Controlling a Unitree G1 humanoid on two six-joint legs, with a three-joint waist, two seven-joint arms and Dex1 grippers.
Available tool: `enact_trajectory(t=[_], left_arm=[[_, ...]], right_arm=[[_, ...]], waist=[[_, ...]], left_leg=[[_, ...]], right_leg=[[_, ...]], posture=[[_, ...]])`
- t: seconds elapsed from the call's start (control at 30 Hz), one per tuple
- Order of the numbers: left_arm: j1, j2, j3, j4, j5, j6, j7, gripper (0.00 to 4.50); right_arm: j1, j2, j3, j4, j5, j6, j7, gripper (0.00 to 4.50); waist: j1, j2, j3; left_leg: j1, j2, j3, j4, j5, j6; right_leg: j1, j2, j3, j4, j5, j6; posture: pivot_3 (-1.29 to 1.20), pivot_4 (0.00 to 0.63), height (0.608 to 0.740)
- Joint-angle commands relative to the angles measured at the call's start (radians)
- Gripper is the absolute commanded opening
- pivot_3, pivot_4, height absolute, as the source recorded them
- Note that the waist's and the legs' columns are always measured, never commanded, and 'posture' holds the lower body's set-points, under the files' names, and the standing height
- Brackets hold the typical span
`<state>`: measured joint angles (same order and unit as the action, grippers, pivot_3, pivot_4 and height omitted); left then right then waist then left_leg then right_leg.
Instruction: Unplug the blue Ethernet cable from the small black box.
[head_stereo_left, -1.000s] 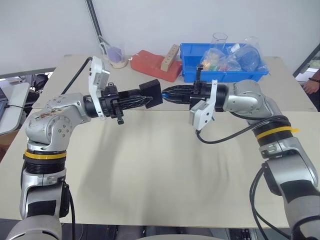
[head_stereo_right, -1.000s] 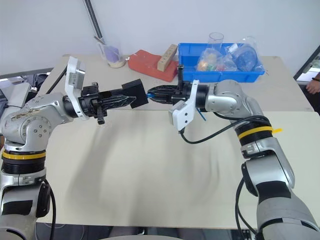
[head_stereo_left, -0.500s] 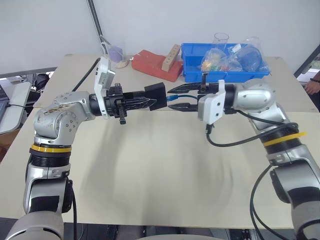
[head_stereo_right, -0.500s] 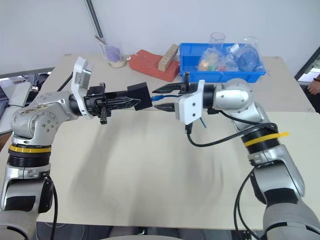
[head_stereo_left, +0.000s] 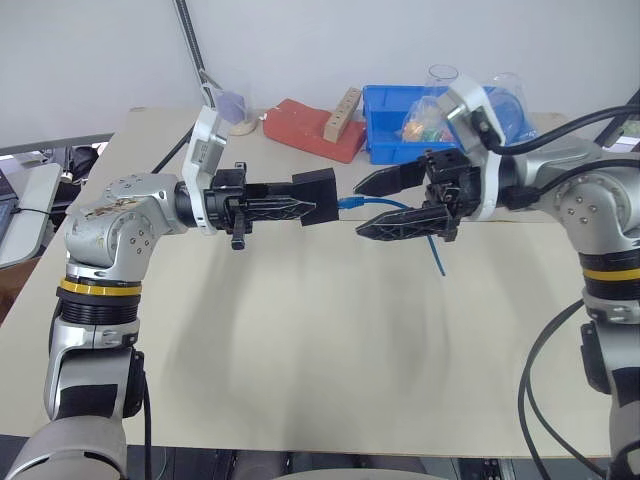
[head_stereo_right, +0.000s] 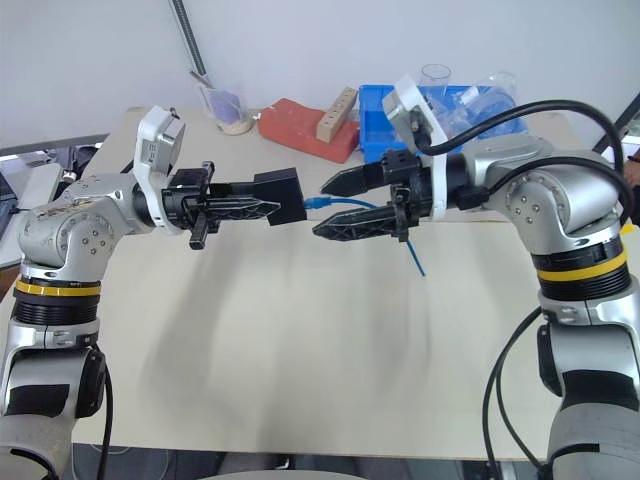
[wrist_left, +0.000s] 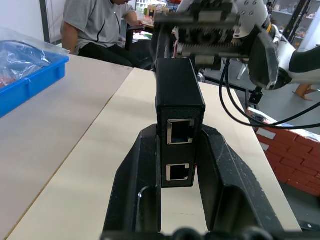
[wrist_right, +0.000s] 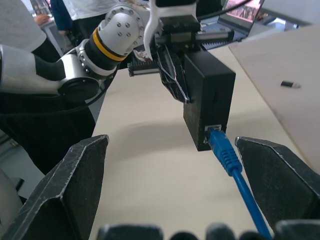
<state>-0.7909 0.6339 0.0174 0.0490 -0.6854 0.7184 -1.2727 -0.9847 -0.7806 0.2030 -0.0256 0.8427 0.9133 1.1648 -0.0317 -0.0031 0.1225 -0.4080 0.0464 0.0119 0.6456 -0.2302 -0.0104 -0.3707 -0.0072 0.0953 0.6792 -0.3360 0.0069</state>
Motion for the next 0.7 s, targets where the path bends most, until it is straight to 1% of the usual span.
enact_trajectory(t=[0.03,0.13,0.67,0.7], left_arm=[[-0.039,0.005,0.018,-0.041,-0.015,-0.015,-0.008,0.49],[-0.037,0.009,0.016,-0.044,-0.013,-0.015,-0.012,0.49],[-0.043,0.016,0.013,-0.046,-0.010,-0.011,-0.021,0.49],[-0.043,0.016,0.014,-0.047,-0.012,-0.009,-0.021,0.49]], right_arm=[[-0.003,0.020,-0.063,-0.016,-0.008,0.017,-0.025,3.95],[0.000,0.036,-0.067,-0.022,-0.044,-0.004,-0.029,3.03],[-0.012,0.119,-0.067,0.034,-0.147,-0.037,-0.016,3.03],[-0.013,0.122,-0.073,0.041,-0.145,-0.032,-0.016,2.77]], waist=[[0.005,0.000,0.000],[0.009,0.000,0.000],[0.014,0.000,0.000],[0.014,0.000,0.000]], left_leg=[[0.000,0.000,0.000,0.000,0.000,0.000],[0.000,0.000,0.000,0.000,0.000,0.000],[0.000,0.000,0.000,0.000,0.000,0.000],[0.000,0.000,0.000,0.000,0.000,0.000]], right_leg=[[0.000,0.000,0.000,0.000,0.000,0.000],[0.000,0.000,0.000,0.000,0.000,0.000],[0.000,0.000,0.000,0.000,0.000,0.000],[0.000,0.000,0.000,0.000,0.000,0.000]], posture=[[0.00,0.150,0.738],[0.00,0.150,0.738],[0.00,0.150,0.738],[0.00,0.150,0.738]])
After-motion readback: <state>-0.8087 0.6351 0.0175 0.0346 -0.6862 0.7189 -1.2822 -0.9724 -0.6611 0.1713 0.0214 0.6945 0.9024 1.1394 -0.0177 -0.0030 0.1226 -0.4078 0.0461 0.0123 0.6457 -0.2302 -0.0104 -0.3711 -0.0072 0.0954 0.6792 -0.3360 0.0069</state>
